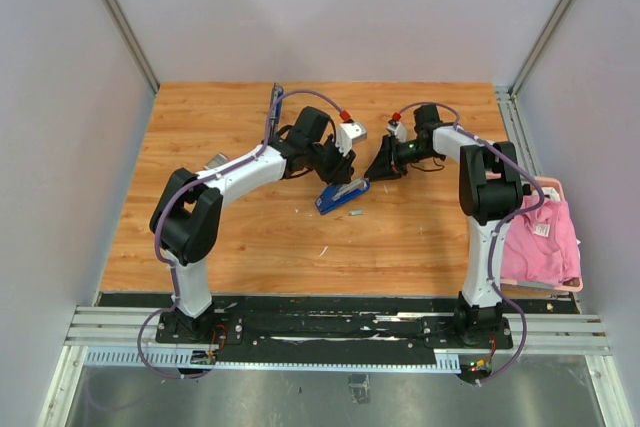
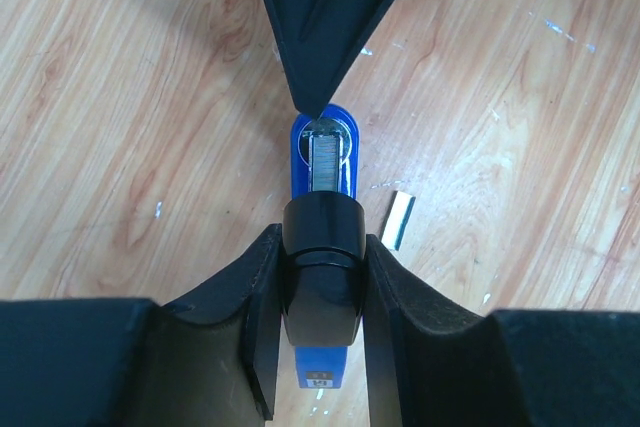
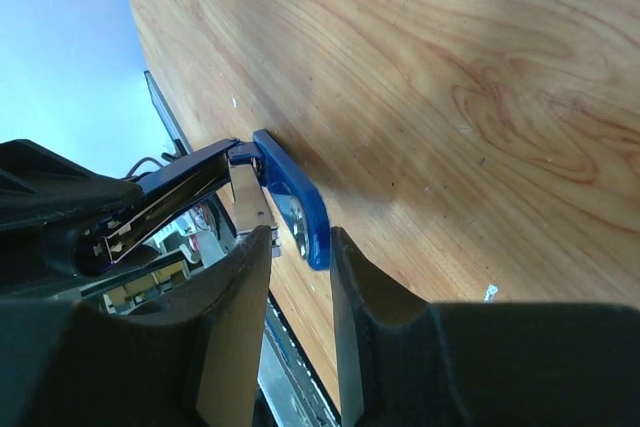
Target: Unload the staples from the stapler
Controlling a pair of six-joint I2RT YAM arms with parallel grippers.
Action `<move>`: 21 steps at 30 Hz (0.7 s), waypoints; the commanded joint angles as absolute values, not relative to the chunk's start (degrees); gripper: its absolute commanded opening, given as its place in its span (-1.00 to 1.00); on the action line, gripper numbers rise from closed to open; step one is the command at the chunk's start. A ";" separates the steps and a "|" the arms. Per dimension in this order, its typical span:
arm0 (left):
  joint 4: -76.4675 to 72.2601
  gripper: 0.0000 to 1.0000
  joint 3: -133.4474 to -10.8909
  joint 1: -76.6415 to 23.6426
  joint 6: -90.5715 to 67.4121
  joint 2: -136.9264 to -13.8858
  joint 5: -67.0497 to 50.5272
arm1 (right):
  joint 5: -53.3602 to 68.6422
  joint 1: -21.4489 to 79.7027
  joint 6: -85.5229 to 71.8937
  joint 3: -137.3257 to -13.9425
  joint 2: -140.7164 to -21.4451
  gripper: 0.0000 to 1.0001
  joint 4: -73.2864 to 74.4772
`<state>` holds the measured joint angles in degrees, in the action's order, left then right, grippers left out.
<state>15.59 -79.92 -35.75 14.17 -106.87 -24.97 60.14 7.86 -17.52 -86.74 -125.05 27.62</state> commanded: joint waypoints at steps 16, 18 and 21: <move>10.58 -1.00 -76.37 -36.90 19.93 -102.87 -19.41 | 59.56 6.82 -12.75 -87.88 -122.13 -0.32 31.77; 9.30 -1.00 -75.28 -36.86 20.10 -102.07 -19.39 | 60.23 7.42 -12.60 -87.48 -122.43 -0.32 31.32; 8.41 -1.00 -74.10 -37.07 20.79 -101.20 -19.60 | 60.44 8.48 -12.57 -87.57 -123.69 -0.32 30.94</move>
<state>12.71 -75.46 -36.62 18.92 -104.29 -20.18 58.63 7.18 -13.82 -87.68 -124.29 30.68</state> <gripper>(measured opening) 0.345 0.338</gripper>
